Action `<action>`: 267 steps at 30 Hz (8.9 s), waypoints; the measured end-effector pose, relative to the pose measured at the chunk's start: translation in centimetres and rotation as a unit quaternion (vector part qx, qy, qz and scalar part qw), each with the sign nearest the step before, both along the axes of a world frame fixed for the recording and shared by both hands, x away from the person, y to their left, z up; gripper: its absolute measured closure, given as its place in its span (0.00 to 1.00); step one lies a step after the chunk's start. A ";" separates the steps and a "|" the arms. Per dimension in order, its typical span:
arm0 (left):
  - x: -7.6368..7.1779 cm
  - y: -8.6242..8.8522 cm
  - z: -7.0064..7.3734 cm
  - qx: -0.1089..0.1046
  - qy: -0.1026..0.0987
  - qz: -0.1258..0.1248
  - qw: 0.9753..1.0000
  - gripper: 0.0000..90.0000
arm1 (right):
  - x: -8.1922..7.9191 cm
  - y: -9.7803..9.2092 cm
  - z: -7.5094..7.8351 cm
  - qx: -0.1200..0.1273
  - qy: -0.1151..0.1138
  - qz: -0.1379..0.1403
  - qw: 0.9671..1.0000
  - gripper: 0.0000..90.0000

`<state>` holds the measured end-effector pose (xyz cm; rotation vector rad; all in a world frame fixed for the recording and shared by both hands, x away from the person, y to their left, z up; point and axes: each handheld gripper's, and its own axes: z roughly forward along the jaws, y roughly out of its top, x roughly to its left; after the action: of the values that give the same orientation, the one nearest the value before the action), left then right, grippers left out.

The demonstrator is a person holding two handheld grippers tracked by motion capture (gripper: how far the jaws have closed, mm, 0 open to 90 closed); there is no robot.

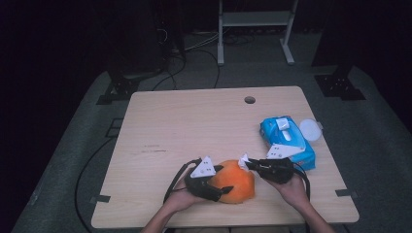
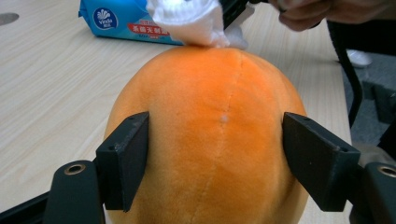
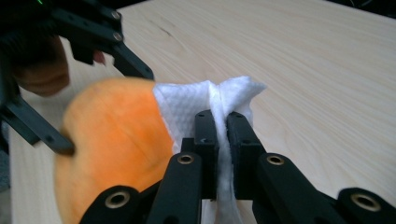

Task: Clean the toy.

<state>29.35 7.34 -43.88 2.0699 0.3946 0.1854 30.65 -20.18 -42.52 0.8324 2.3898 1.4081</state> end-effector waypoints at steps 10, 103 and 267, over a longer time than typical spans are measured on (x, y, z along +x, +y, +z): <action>0.4 -0.3 -0.3 -0.019 0.020 0.030 0.999 0.25 | -2.6 -1.8 -1.3 -0.017 0.021 -0.005 1.000 0.92; 1.1 -0.5 1.6 -0.016 0.019 0.026 0.999 0.28 | -3.5 1.8 3.1 -0.054 -0.096 0.029 0.994 0.92; 1.0 1.7 0.3 -0.031 0.020 -0.015 0.999 0.33 | -3.6 -1.3 0.0 -0.031 -0.015 -0.011 0.999 0.92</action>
<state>30.39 9.06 -43.59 2.0189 0.3882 0.1126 27.01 -21.48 -42.53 0.8134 2.3820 1.3214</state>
